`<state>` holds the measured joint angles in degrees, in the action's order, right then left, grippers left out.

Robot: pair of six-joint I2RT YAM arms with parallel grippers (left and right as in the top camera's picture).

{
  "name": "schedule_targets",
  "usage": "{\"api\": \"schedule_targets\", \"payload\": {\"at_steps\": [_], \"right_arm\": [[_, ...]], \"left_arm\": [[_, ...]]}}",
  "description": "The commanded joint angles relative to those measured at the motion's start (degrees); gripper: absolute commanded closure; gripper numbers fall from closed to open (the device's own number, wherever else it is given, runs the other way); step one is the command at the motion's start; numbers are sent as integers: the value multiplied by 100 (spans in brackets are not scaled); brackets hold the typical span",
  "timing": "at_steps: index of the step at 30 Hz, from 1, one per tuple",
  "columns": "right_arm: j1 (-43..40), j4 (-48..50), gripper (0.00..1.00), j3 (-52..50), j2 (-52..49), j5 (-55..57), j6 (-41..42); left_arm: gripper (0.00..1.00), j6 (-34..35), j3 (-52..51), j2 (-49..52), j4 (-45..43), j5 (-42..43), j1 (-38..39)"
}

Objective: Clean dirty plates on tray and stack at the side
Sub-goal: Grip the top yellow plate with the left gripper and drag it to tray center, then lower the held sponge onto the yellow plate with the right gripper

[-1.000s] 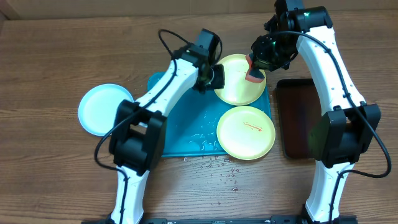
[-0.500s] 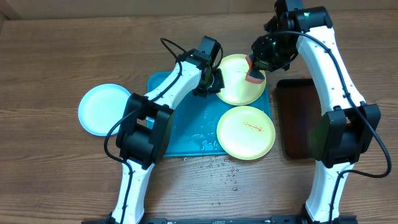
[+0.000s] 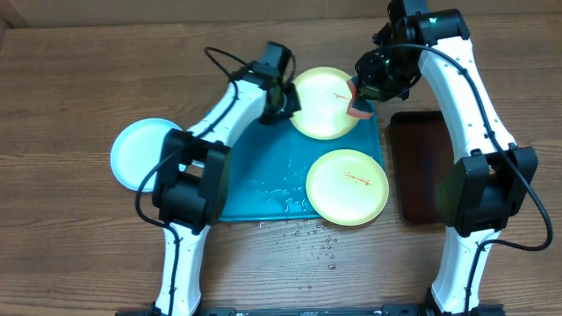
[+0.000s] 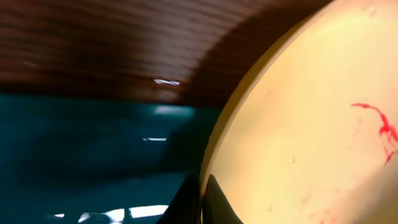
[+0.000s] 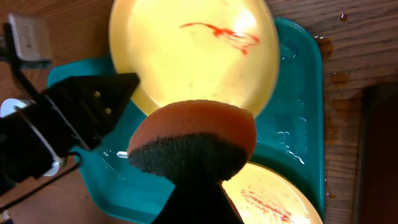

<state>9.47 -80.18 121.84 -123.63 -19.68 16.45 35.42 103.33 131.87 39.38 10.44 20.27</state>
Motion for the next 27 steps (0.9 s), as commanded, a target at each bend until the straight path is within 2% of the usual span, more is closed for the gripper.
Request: {"api": "schedule_targets", "payload": {"at_steps": [1,8,11,15,19,25,27], "right_arm": [[15,15,96,125,245,-68,-42],[15,22,96,125,245,-74,-39],[15,13,96,125,245,-74,-39],[15,9,96,125,245,-74,-39],[17,-46,96,125,245,-72,-39],[20,-103,96,122,245,-74,-151],[20,-101,96,122,245,-74,-151]], "left_arm": [[96,-688,46,-433,136,-140,-273],[96,-2538,46,-802,1519,-299,-501],[96,-3005,24,-728,2052,-710,-538],[96,-3797,-11,-673,2197,-728,-542],[96,-3993,-11,-673,2096,-973,-562],[61,-3724,-11,-673,2085,-1016,-678],[60,-3346,-11,-673,2247,-693,-719]]}}
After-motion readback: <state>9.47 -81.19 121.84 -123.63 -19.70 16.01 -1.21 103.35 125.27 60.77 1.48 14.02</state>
